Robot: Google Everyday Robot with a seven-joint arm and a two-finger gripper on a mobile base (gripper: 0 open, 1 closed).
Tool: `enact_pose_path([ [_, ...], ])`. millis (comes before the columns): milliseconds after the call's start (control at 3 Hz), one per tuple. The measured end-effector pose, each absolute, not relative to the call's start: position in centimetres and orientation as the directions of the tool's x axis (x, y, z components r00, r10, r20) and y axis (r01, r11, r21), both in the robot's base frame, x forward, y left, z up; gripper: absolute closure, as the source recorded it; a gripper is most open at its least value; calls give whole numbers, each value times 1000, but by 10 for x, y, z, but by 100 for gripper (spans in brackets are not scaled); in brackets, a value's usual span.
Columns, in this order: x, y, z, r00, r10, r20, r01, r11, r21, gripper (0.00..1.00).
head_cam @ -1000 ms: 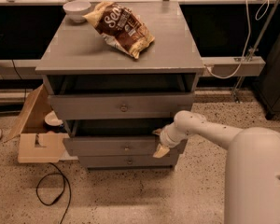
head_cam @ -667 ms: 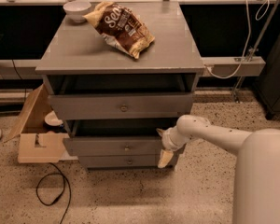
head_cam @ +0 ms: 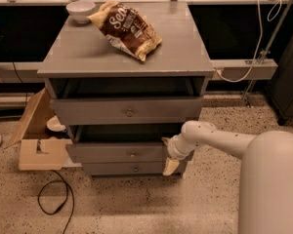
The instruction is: Open middle drawer
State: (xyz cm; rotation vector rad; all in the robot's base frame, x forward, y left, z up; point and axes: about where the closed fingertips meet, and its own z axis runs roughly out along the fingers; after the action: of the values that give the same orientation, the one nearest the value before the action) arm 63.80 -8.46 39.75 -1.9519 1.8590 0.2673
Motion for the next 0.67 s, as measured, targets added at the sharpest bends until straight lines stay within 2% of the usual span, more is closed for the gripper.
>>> enact_pose_path([
  [667,635,-83,394,88,-903,-420,-988,-24,-156,62],
])
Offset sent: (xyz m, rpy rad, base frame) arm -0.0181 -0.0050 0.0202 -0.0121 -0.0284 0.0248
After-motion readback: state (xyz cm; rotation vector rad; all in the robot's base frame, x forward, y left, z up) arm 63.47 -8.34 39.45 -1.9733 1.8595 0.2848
